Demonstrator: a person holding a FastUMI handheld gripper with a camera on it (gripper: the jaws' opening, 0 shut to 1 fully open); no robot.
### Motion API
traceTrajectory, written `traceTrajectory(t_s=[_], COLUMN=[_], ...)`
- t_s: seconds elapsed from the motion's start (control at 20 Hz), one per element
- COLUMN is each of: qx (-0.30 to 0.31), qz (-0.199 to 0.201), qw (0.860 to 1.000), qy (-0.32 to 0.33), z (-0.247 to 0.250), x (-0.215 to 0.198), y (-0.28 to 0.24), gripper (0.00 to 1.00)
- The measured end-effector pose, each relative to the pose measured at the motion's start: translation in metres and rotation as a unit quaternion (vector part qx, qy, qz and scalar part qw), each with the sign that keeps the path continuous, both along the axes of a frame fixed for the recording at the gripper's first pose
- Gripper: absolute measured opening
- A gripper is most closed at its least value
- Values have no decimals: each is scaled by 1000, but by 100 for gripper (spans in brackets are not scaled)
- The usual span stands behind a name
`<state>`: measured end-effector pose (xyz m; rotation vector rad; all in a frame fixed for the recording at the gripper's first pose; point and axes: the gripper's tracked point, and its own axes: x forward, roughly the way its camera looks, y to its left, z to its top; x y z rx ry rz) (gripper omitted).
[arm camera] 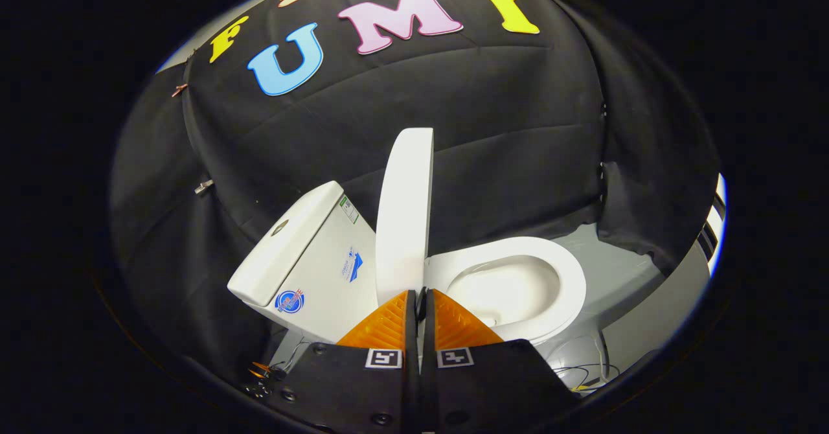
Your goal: Open the toilet lid.
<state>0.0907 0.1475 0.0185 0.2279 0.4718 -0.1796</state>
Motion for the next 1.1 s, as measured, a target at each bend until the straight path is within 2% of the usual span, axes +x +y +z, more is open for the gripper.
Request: traceTrajectory(t_s=[0.3,1.1], qx=[-27,-102], qz=[-12,-4], qw=[1000,995], qy=[8,8], z=[3,2], x=[7,31], y=[29,98], gripper=[5,7])
